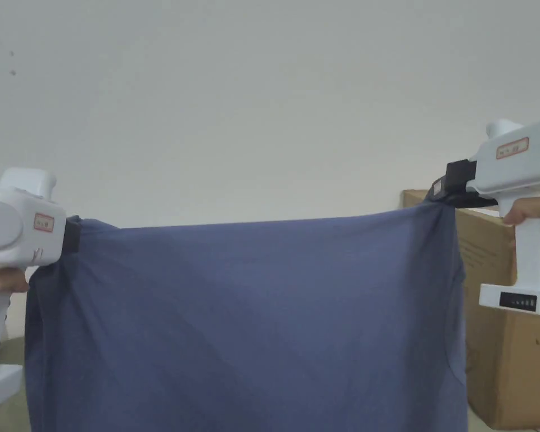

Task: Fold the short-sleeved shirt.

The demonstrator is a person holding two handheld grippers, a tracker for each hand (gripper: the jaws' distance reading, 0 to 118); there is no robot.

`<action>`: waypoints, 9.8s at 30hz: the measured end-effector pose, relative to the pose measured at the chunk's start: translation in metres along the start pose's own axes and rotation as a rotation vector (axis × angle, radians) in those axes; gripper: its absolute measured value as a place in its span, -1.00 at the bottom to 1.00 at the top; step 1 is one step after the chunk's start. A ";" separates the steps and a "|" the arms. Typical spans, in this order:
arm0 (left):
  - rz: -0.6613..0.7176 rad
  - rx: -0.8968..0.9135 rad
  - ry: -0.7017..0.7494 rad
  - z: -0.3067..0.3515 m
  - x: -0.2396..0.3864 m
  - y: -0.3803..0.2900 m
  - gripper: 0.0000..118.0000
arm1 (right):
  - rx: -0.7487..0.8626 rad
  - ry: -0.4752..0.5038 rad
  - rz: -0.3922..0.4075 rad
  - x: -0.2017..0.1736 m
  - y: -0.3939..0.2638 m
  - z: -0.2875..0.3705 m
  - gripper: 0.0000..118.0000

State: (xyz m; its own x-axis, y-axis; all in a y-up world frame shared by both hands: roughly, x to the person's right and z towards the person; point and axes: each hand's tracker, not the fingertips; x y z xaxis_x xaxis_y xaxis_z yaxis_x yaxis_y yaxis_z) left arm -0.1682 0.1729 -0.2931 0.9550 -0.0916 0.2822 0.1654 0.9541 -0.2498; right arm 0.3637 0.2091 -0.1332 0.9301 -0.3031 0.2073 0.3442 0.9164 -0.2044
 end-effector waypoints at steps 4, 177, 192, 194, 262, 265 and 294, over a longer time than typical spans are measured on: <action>0.013 0.028 0.002 -0.038 0.000 0.043 -1.00 | 0.047 -0.008 0.004 -0.008 0.041 -0.023 -0.95; 0.120 -0.689 -0.016 -0.080 -0.040 -0.422 -0.96 | -0.707 -0.283 -0.008 0.090 -0.445 -0.087 -0.86; 0.158 -0.617 -0.044 -0.002 -0.065 -0.413 0.90 | -0.603 -0.201 0.135 0.074 -0.444 -0.029 0.54; 0.171 -0.589 -0.084 0.026 -0.063 -0.416 0.59 | -0.567 -0.180 0.103 0.064 -0.445 -0.001 -0.14; 0.150 -0.681 -0.179 0.086 -0.063 -0.464 0.72 | -0.762 -0.268 -0.132 0.069 -0.508 0.106 0.78; 0.303 -0.605 -0.165 0.086 -0.068 -0.439 0.50 | -0.701 -0.282 -0.086 0.065 -0.479 0.105 0.56; 0.210 -0.621 -0.126 -0.101 -0.001 -0.402 -1.00 | -0.952 -0.270 0.094 0.128 -0.436 -0.226 -1.00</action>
State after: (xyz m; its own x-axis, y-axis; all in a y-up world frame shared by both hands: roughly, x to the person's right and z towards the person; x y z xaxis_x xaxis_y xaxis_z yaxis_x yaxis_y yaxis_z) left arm -0.2111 -0.2392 -0.2863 0.9524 0.1481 0.2666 0.1267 0.6030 -0.7876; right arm 0.3612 -0.2885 -0.2339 0.9391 -0.0621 0.3379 0.3402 0.3058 -0.8892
